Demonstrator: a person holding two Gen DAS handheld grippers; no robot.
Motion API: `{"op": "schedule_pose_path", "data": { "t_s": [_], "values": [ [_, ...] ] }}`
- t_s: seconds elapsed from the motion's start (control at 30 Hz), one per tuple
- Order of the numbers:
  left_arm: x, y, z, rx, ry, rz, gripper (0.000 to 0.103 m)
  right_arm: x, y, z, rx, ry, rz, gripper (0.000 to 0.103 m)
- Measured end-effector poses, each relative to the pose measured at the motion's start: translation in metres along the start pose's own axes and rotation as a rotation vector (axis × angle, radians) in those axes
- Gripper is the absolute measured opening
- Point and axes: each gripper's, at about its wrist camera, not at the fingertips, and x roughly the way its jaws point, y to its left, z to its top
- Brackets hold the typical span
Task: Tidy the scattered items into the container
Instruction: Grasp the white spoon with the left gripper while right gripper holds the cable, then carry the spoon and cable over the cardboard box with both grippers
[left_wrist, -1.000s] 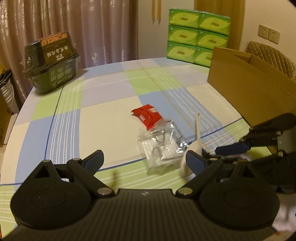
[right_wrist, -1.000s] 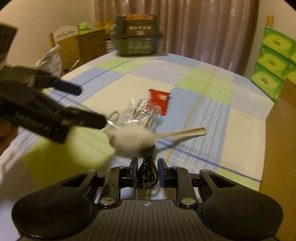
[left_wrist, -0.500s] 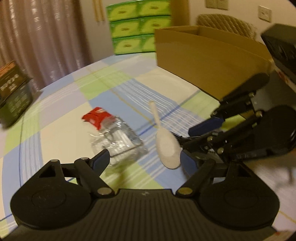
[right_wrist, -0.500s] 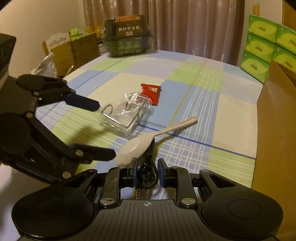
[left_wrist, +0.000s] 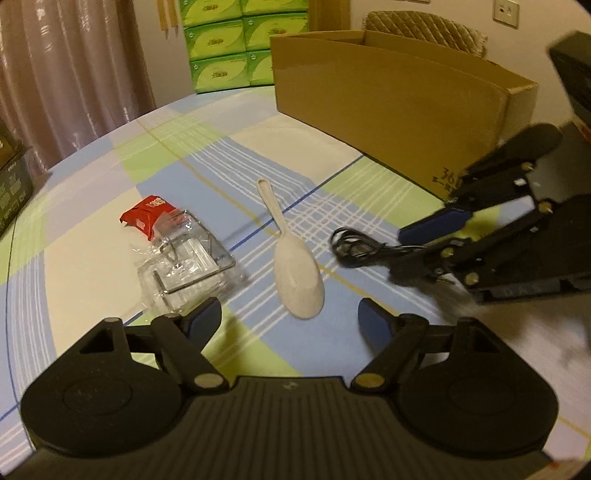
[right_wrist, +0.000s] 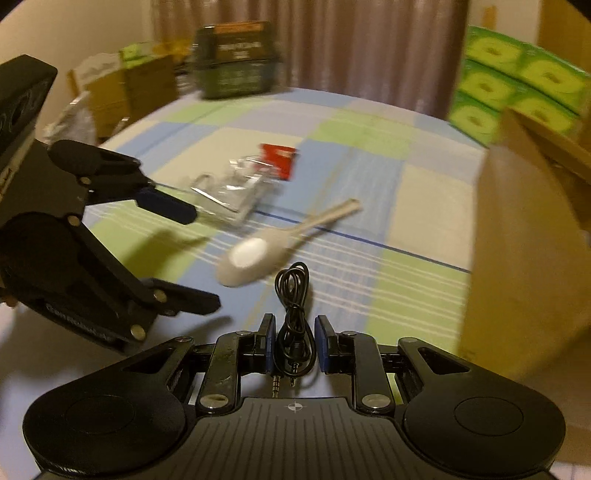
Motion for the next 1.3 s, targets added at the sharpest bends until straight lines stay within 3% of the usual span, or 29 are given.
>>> {"op": "schedule_pose_path", "data": {
  "t_s": [0.2, 0.5, 0.63, 0.87, 1.07, 1.27, 1.3],
  "values": [
    [0.011, 0.005, 0.005, -0.105, 0.001, 0.015, 0.065, -0.001, -0.006, -0.013, 0.02, -0.024, -0.067, 0.02],
    [0.027, -0.007, 0.014, -0.159, -0.015, 0.076, 0.061, -0.003, -0.011, -0.016, 0.065, -0.045, -0.068, 0.02],
    [0.026, -0.005, 0.017, -0.218, -0.015, 0.094, 0.028, -0.005, -0.014, -0.018, 0.078, -0.043, -0.064, 0.02],
    [0.004, -0.011, 0.011, -0.324, 0.046, 0.112, 0.028, -0.017, -0.014, -0.025, 0.101, -0.021, -0.049, 0.02],
    [-0.03, -0.052, 0.0, -0.316, 0.076, 0.128, 0.028, -0.036, -0.011, -0.039, 0.135, 0.013, -0.035, 0.02],
    [-0.04, -0.089, -0.016, -0.301, 0.104, 0.118, 0.028, -0.054, -0.002, -0.058, 0.118, 0.028, -0.029, 0.021],
    [-0.04, -0.093, -0.018, -0.286, 0.092, 0.125, 0.032, -0.055, -0.001, -0.059, 0.112, 0.027, -0.026, 0.028]
  ]
}}
